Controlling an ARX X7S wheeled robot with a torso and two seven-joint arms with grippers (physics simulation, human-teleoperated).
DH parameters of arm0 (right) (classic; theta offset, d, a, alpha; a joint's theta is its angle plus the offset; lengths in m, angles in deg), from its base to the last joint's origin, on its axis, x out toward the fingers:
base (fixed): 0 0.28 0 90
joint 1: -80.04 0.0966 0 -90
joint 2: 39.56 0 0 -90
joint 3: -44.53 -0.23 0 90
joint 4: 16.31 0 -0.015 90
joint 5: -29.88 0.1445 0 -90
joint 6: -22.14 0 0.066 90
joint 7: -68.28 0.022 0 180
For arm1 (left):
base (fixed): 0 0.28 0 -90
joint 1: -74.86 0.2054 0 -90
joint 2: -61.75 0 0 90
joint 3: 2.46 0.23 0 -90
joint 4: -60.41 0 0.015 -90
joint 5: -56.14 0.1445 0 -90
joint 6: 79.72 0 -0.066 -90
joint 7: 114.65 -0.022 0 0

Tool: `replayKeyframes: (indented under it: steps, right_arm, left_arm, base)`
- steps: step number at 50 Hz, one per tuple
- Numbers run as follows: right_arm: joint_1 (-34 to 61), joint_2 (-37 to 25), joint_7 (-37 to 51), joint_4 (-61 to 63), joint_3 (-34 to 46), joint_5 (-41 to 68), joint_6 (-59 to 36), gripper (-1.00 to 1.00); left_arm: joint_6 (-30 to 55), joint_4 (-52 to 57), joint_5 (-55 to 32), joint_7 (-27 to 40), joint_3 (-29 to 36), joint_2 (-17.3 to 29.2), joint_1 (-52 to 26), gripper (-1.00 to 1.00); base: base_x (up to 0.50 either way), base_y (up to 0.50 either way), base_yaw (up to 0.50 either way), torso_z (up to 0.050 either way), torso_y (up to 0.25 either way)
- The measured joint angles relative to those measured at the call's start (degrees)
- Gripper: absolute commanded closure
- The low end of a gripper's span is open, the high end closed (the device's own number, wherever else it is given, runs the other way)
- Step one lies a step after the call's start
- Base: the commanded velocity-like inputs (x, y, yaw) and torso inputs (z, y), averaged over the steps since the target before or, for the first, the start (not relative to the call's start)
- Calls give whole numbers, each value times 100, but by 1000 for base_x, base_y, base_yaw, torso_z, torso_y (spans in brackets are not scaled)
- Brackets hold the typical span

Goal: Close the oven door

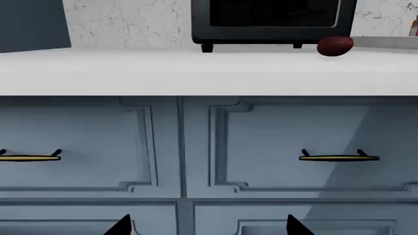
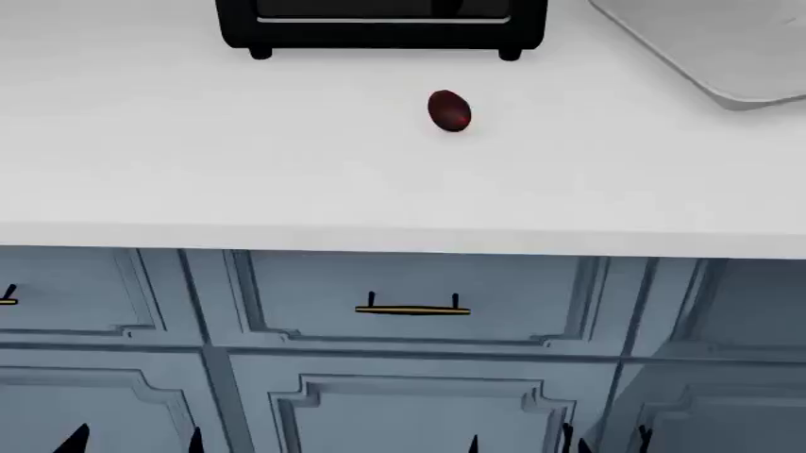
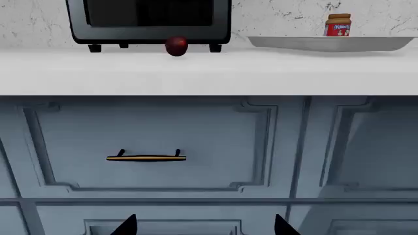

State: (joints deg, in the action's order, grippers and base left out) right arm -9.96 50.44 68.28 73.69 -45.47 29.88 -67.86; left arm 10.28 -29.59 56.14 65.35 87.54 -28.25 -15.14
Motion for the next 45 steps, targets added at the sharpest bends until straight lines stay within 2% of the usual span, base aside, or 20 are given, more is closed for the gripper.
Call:
replayKeyframes:
  steps: [13,36,45]
  right_arm:
    - [66,-188,223,-112,238,107,40,-100]
    - [120,-422,446,-228,517,297,37,-100]
    - [131,-495,526,-362,598,315,167,-100]
  left_arm:
    - [-50,-96,18,414,257,196,-46,-100]
    - [-99,-262,-26,766,580,420,-138,-100]
    - [-167,-371,-33,858,682,476,-173,-100]
  base:
    - [0,0,0,0,0]
    - [-331,2,0,0,0]
    - [-168,206,0,0,0]
